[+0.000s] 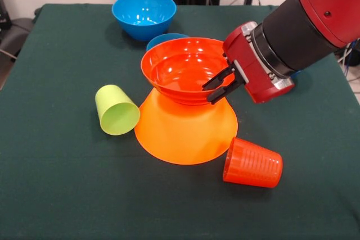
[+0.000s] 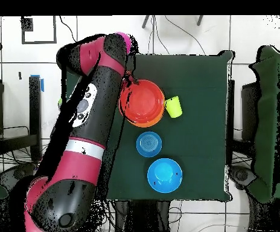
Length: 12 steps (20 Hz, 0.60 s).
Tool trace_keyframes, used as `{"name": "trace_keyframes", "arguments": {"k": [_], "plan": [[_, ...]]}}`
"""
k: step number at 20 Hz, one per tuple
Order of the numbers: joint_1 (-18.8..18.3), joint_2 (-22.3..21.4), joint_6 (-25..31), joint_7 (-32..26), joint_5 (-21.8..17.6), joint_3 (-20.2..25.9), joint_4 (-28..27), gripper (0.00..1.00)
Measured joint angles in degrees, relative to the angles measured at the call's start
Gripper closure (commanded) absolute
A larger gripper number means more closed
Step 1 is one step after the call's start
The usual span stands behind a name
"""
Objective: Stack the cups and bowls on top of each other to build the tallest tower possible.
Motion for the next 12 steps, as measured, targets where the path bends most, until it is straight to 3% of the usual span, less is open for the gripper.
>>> {"name": "trace_keyframes", "arguments": {"k": [12], "plan": [[1.32,0.01,-8.88,0.0,-0.01,0.79,6.22,1.0]]}}
